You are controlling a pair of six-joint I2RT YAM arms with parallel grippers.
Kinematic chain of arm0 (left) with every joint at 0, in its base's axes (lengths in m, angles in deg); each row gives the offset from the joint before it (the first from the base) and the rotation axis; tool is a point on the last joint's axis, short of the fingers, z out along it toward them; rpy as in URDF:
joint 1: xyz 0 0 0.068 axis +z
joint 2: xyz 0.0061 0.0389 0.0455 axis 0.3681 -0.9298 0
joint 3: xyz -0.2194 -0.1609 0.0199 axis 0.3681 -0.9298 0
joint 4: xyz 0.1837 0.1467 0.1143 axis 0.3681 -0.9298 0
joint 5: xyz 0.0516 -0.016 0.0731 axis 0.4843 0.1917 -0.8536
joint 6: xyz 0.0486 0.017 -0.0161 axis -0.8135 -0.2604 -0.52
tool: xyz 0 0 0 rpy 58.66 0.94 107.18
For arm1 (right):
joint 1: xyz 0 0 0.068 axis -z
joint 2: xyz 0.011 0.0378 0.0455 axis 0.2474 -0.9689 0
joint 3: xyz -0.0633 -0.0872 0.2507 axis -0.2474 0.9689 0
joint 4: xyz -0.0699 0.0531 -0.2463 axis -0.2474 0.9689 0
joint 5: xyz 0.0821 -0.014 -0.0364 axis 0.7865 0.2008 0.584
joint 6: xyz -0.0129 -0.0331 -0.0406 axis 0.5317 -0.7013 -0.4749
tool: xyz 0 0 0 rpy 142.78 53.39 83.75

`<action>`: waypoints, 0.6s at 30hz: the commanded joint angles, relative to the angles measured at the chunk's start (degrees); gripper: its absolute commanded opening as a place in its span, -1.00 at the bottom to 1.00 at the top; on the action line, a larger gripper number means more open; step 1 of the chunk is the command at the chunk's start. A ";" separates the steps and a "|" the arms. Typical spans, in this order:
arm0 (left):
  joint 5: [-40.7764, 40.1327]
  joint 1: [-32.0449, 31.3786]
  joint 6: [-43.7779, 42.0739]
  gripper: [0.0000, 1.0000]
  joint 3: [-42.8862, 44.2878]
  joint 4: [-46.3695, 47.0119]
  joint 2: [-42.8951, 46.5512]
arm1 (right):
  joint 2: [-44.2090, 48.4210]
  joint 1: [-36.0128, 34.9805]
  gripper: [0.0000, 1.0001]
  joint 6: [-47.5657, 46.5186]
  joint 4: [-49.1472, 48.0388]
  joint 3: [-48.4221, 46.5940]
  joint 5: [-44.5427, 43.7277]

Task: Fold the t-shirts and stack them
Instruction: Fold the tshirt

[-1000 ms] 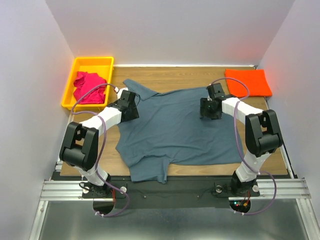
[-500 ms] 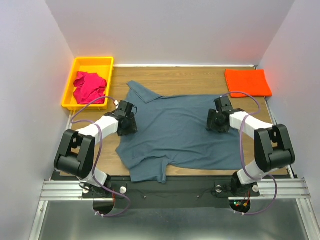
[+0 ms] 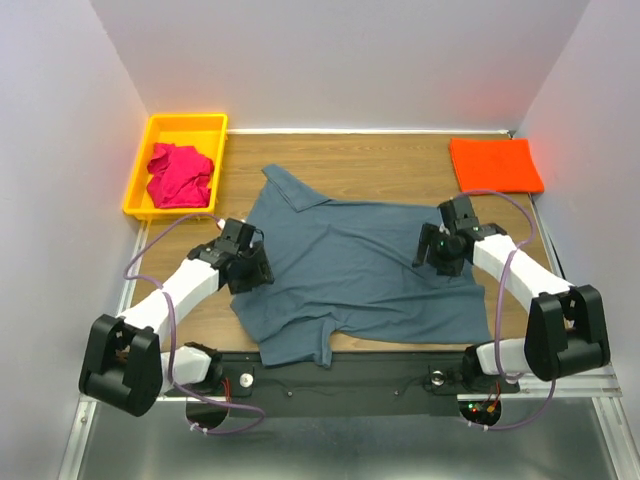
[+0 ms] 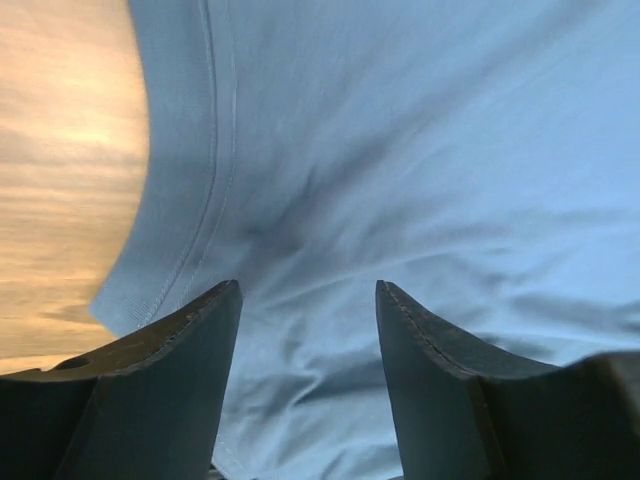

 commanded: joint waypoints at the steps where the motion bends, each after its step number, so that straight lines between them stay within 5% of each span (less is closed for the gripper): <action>1: -6.14 2.92 -0.05 0.41 8.85 1.58 0.32 | -1.90 0.12 0.46 -3.94 -0.75 -10.23 -7.98; 13: -10.46 8.46 -11.30 0.48 56.53 5.11 -40.42 | -18.42 5.39 0.26 -9.84 -6.72 -27.38 -8.70; 18: -10.10 9.25 -13.41 0.41 65.46 1.58 -49.34 | -22.20 8.02 0.05 -10.45 -8.30 -29.58 -8.35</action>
